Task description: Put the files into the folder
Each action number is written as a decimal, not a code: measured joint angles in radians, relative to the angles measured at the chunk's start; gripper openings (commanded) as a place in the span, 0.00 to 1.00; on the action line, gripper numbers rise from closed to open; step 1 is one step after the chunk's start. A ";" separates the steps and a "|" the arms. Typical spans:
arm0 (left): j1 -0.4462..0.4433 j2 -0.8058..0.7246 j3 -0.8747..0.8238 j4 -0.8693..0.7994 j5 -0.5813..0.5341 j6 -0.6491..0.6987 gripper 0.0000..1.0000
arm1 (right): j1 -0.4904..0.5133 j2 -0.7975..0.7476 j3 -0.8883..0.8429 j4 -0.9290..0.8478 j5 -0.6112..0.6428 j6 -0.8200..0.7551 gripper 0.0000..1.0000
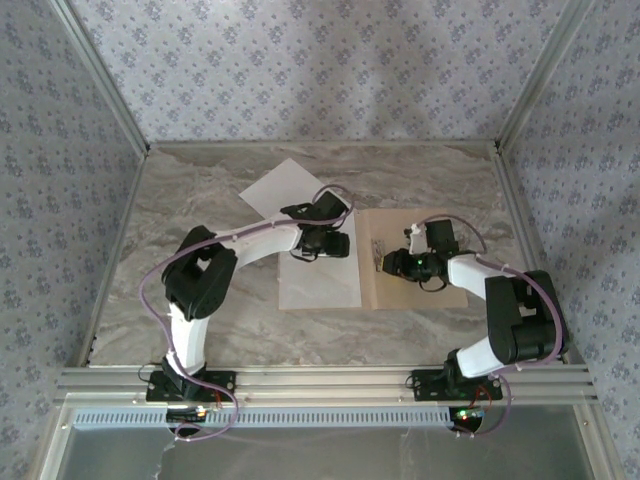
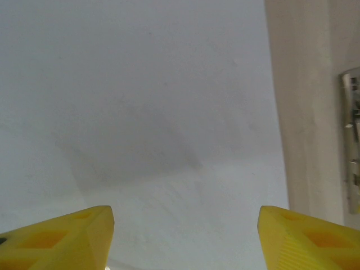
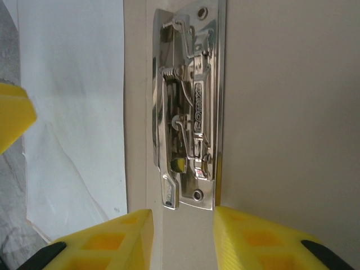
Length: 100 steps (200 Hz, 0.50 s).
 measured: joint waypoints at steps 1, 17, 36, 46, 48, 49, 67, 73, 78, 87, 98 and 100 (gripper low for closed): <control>0.000 0.002 0.001 -0.001 0.000 0.000 0.68 | 0.000 0.000 -0.002 0.002 0.000 0.000 0.35; 0.000 0.035 0.021 -0.007 -0.002 0.008 0.68 | 0.001 0.000 -0.023 0.018 0.005 0.016 0.35; 0.000 0.048 0.022 -0.011 -0.002 0.012 0.68 | 0.001 0.000 -0.043 0.041 0.012 0.037 0.35; 0.000 0.052 0.022 -0.012 -0.001 0.014 0.68 | 0.003 0.000 -0.053 0.060 0.017 0.055 0.35; 0.000 0.053 0.022 -0.012 0.000 0.014 0.68 | 0.004 0.000 -0.054 0.063 0.017 0.055 0.35; 0.000 0.053 0.022 -0.013 0.000 0.015 0.68 | 0.004 0.000 -0.056 0.065 0.017 0.056 0.35; 0.000 0.054 0.022 -0.013 0.002 0.015 0.68 | 0.006 -0.004 -0.074 0.103 0.024 0.093 0.35; -0.001 0.054 0.022 -0.013 0.002 0.015 0.68 | 0.009 -0.007 -0.077 0.111 0.028 0.103 0.35; -0.002 0.054 0.022 -0.013 0.003 0.015 0.68 | 0.011 -0.009 -0.080 0.116 0.034 0.111 0.35; -0.003 0.054 0.022 -0.014 0.006 0.015 0.68 | 0.016 -0.012 -0.084 0.124 0.043 0.121 0.35; -0.005 0.054 0.022 -0.013 0.010 0.015 0.68 | 0.020 -0.017 -0.089 0.133 0.055 0.134 0.35; -0.005 0.054 0.022 -0.013 0.011 0.015 0.68 | 0.021 -0.018 -0.089 0.134 0.055 0.135 0.35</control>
